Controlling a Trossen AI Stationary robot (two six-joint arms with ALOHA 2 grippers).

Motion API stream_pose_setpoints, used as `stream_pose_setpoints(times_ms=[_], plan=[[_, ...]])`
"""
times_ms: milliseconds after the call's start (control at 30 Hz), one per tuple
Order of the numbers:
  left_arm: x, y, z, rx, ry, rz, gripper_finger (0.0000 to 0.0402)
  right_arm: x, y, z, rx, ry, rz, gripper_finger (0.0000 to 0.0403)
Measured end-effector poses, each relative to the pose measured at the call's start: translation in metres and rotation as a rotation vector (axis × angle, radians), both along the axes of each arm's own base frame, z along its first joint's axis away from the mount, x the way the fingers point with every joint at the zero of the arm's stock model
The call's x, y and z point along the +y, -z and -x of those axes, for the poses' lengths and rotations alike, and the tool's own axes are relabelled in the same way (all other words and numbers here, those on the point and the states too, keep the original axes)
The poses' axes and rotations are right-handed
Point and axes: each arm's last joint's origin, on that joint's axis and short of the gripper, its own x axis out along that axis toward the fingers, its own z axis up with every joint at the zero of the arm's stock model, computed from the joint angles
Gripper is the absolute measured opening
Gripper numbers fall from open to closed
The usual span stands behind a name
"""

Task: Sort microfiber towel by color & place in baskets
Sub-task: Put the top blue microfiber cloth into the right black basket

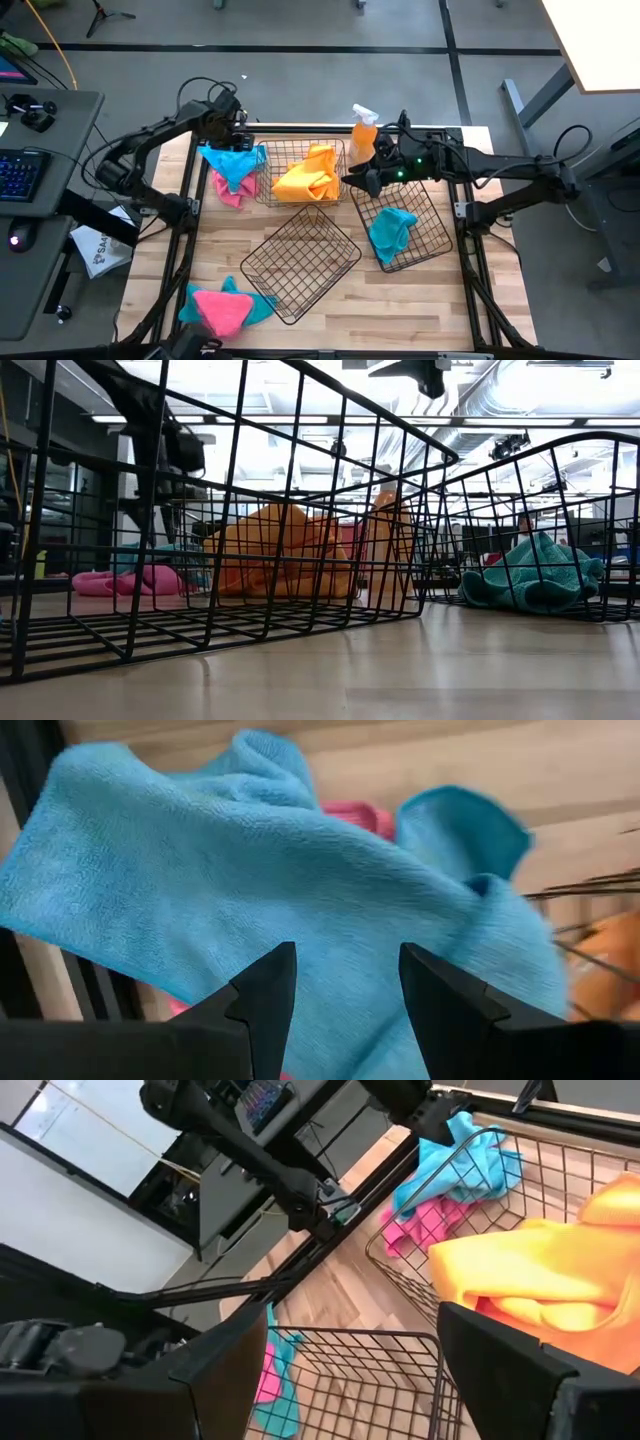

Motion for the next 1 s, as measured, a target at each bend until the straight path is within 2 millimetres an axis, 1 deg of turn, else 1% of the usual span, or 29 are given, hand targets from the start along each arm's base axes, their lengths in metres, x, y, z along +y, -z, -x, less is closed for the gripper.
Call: stream_pose_setpoints(times_ms=[100,300,533,600,700,767,1000], plan=[[0.009,0.01,0.002,0.011,-0.007,0.017,0.0168,0.004,0.0,0.0,0.0,0.011,-0.003,0.0288],[0.024,0.02,0.005,-0.03,-0.077,0.011,0.0168,0.01,0.0,-0.001,0.0,0.007,-0.001,0.0288],[0.033,0.04,0.007,0.002,-0.104,0.072,0.0168,0.012,0.0,-0.001,0.001,0.027,0.009,0.0288],[0.035,0.042,0.005,0.018,-0.114,0.066,0.0168,0.012,0.0,-0.001,0.001,0.029,0.009,0.0288],[0.037,0.04,0.001,-0.024,-0.054,0.038,0.0168,0.012,0.0,-0.001,0.001,0.029,0.009,0.0288],[0.034,0.035,0.001,-0.024,0.002,0.031,0.0168,0.012,0.0,-0.001,0.001,0.029,0.01,0.0288],[0.021,0.004,0.008,0.004,0.307,-0.094,0.0168,0.012,0.0,-0.001,0.003,0.026,0.017,0.0288]])
